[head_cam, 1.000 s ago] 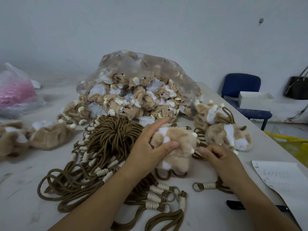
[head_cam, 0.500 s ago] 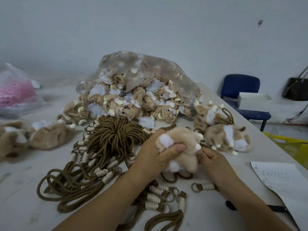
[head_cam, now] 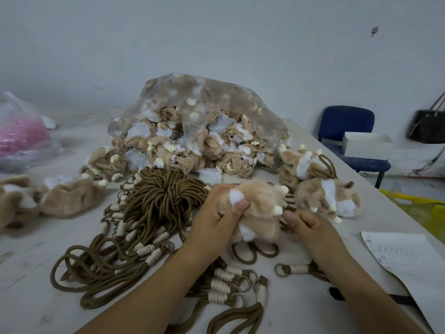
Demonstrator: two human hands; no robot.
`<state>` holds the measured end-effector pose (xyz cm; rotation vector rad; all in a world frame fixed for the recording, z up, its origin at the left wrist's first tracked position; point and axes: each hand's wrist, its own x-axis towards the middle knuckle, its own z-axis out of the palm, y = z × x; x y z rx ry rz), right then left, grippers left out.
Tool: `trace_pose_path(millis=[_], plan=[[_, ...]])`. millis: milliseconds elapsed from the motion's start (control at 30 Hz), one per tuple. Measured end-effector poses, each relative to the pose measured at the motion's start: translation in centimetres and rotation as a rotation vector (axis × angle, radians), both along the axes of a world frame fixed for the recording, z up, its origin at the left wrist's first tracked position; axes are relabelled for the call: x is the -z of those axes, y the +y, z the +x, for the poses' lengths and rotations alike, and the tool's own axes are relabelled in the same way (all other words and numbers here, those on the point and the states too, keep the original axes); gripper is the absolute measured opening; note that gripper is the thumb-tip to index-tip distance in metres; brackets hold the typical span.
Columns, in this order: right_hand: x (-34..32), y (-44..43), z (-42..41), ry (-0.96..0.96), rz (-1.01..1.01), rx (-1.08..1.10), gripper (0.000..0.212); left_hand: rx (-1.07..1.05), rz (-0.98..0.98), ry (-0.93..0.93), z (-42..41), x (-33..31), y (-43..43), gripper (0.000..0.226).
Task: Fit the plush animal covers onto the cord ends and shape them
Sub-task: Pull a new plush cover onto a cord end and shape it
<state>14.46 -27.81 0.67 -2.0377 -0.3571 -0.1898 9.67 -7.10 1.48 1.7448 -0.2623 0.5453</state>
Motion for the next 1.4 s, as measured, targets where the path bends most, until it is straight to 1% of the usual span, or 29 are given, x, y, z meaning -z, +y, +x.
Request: trace_pose_path(millis=[133,167,233,333,400,467,533,600,667,700,733,767,833,900,1000,1067,1100,1167,1200,1300,1400], plan=[[-0.4,0.2,-0.4,-0.006,0.030,-0.038,0.049,0.081,-0.005,0.018,-0.1,0.2,0.0,0.034],[-0.5,0.3,-0.6,-0.001,0.037,-0.047,0.051,0.095,-0.012,0.018,-0.2,0.2,0.0,0.031],[-0.4,0.7,-0.8,0.030,0.059,-0.079,0.062,0.112,-0.041,0.017,-0.4,0.1,-0.3,0.026],[-0.2,1.4,-1.1,0.080,0.099,-0.096,0.084,0.088,-0.027,-0.032,-0.2,0.0,-0.9,0.046],[-0.1,1.7,-1.2,0.089,0.080,-0.080,0.088,0.082,0.018,-0.051,-0.1,0.0,-1.1,0.051],[-0.2,1.7,-1.2,0.085,0.043,-0.054,0.082,0.036,0.082,-0.026,0.2,0.0,-0.9,0.057],[-0.3,1.6,-1.0,0.063,0.038,-0.009,0.066,-0.133,0.184,-0.023,0.3,0.2,-0.7,0.062],[-0.4,1.3,-0.8,0.018,0.029,0.047,0.055,-0.339,0.243,-0.090,0.3,0.1,-0.5,0.063],[-0.1,1.0,-0.5,-0.032,0.006,0.093,0.055,-0.505,0.273,-0.227,0.2,0.1,-0.3,0.047],[0.0,0.8,-0.4,-0.050,-0.009,0.112,0.054,-0.550,0.299,-0.281,0.1,0.1,-0.2,0.038],[0.0,0.7,-0.3,-0.067,-0.024,0.123,0.051,-0.548,0.321,-0.286,0.1,0.2,-0.1,0.032],[0.1,0.7,-0.3,-0.081,-0.042,0.127,0.048,-0.501,0.317,-0.235,0.2,0.2,-0.1,0.032],[0.1,0.8,-0.3,-0.104,-0.085,0.129,0.046,-0.375,0.246,-0.049,0.3,0.4,0.0,0.037],[0.1,0.8,-0.2,-0.127,-0.124,0.134,0.049,-0.304,0.156,0.143,0.4,0.6,0.3,0.039],[0.2,0.6,0.0,-0.176,-0.188,0.138,0.046,-0.118,-0.070,0.410,0.3,0.8,0.2,0.055],[0.3,0.6,0.1,-0.208,-0.237,0.124,0.039,-0.013,-0.263,0.506,0.5,0.9,0.2,0.062],[0.3,0.6,0.1,-0.228,-0.271,0.121,0.038,0.010,-0.352,0.524,0.7,0.9,0.3,0.058],[0.6,0.6,0.1,-0.253,-0.349,0.130,0.037,0.014,-0.463,0.538,0.9,0.7,0.7,0.041],[0.6,0.6,0.1,-0.249,-0.371,0.138,0.035,0.003,-0.477,0.535,1.0,0.7,0.9,0.035],[0.8,0.6,0.2,-0.209,-0.354,0.130,0.033,-0.056,-0.435,0.484,1.1,1.0,0.8,0.039],[0.9,0.6,0.2,-0.147,-0.314,0.140,0.034,-0.132,-0.429,0.408,1.1,1.0,0.6,0.035]])
